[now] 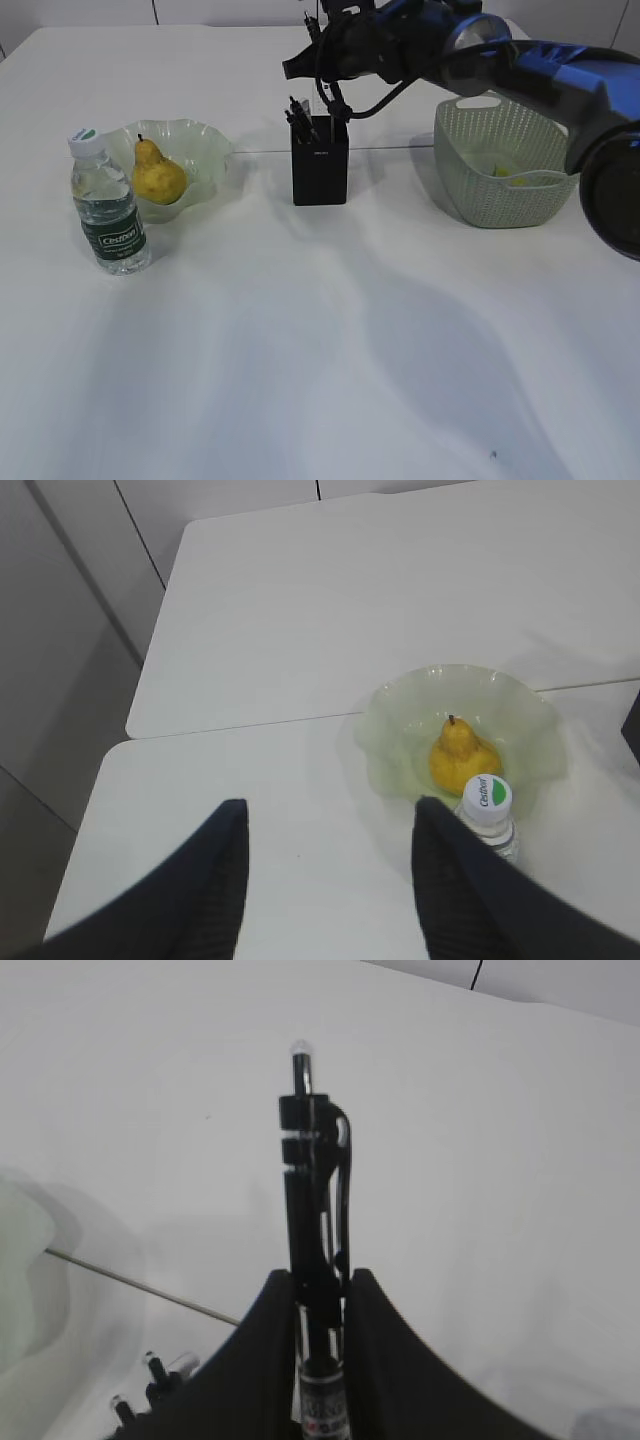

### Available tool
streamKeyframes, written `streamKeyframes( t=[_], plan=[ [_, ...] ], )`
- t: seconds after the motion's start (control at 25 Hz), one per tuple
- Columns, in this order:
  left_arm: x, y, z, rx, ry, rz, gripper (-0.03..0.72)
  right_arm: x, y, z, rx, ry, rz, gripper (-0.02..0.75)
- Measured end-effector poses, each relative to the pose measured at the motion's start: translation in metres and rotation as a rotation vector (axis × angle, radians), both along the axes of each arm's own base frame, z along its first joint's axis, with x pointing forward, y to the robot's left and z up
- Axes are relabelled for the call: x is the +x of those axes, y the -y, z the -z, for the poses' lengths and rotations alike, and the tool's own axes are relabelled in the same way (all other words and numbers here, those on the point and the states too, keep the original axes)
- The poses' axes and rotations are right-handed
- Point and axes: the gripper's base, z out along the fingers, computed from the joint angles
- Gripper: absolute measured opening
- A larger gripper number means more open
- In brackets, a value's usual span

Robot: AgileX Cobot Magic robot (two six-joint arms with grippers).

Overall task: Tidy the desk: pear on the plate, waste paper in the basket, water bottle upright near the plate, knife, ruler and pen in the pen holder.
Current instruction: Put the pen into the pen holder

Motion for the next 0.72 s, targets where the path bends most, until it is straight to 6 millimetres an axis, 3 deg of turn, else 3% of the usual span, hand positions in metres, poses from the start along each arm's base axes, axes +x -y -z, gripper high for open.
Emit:
streamKeyframes(
  t=[0.44, 0.72],
  plan=[
    [0.006, 0.001, 0.004, 0.004, -0.018, 0.001, 0.358, 0.005, -0.005, 0.017, 0.064, 0.006, -0.007, 0.119],
    [0.008, 0.002, 0.004, 0.004, -0.015, 0.004, 0.351, 0.008, -0.007, 0.038, 0.09, -0.035, 0.003, 0.119]
  ],
)
